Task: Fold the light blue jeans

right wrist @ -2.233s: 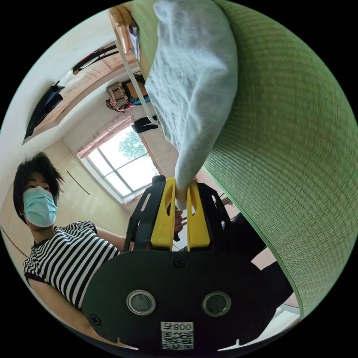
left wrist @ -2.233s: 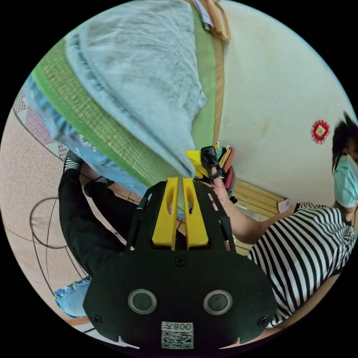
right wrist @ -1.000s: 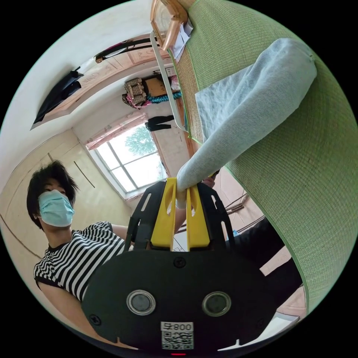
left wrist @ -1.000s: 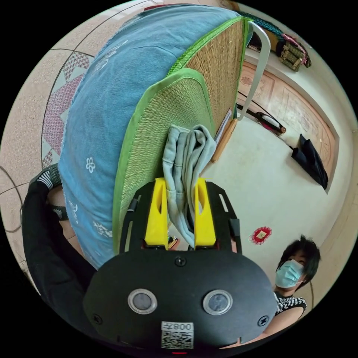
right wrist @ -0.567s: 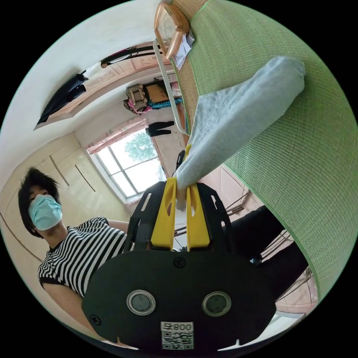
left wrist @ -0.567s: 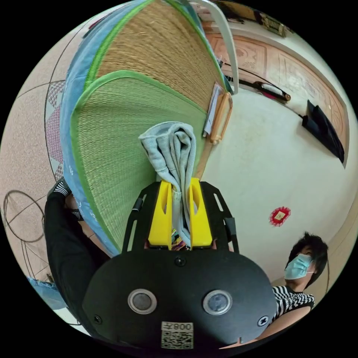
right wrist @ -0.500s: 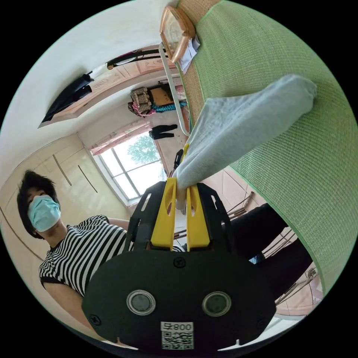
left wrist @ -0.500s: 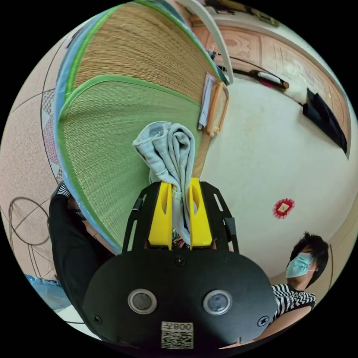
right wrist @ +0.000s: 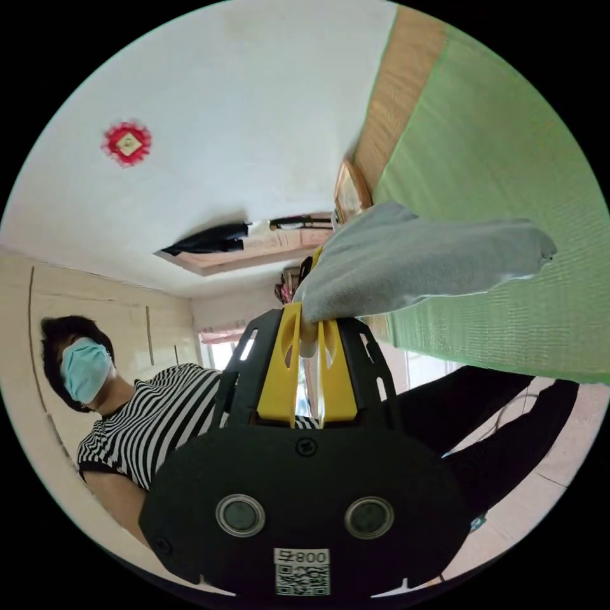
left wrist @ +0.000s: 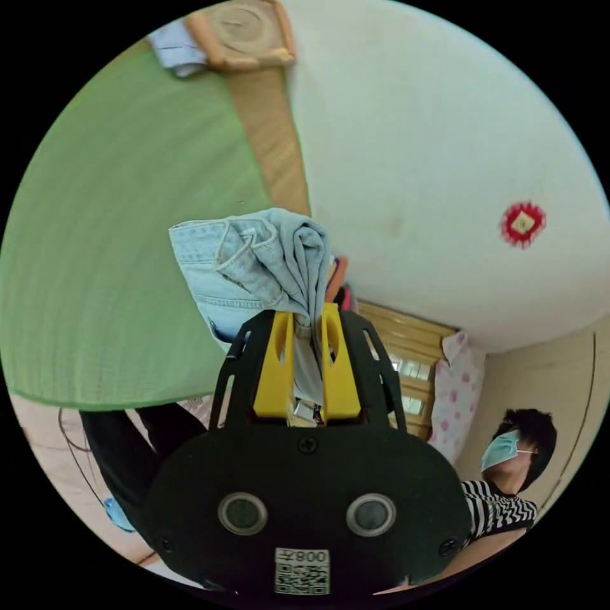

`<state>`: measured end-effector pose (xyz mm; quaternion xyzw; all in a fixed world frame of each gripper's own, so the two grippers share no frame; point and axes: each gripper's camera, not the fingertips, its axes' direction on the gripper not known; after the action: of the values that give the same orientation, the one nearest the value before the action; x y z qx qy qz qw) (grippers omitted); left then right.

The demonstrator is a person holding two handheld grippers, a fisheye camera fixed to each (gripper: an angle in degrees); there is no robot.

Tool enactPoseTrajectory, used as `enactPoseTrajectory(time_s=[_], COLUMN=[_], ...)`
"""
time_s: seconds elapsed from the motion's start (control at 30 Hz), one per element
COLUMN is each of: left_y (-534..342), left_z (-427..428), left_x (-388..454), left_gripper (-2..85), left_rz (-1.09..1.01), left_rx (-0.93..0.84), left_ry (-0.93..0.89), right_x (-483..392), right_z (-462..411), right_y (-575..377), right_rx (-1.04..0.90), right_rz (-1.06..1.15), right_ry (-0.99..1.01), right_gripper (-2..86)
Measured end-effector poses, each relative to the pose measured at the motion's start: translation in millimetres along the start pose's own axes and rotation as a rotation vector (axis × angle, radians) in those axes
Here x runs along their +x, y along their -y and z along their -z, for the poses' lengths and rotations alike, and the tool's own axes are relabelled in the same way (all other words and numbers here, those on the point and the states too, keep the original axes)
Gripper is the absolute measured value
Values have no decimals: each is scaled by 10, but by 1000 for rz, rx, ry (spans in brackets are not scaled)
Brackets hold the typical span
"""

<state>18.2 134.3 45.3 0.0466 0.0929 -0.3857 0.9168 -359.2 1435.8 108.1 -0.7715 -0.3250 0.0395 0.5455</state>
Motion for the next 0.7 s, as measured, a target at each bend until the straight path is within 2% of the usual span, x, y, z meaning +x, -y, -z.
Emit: enactPoseTrajectory(time_s=[0.2,0.3,0.47,0.57,0.7], left_y=[-324,-781,-2012,-2690,-3337], left_z=[-862,-1381,-2235,-2654,-3045], left_x=[1820,2833,4543,5157,5470], left_gripper=[76,76,76,76,76], left_rz=[-252,-378,-607,-663,-682], left_rx=[-282,-387,-508,-553,-616], left_ry=[-83,-154,-259,-279,-235], right_x=[129,57,110,395,1148], right_z=[1595,2482,4111,4872,5506], right_y=[-727,-1124,-1935,-2340,-2688], right_rx=[301,407,557,623,667], right_rz=[230,381,600,644,604], right_ry=[0,-47,-149,-209,-262], right_gripper=[2,2,3,3,3])
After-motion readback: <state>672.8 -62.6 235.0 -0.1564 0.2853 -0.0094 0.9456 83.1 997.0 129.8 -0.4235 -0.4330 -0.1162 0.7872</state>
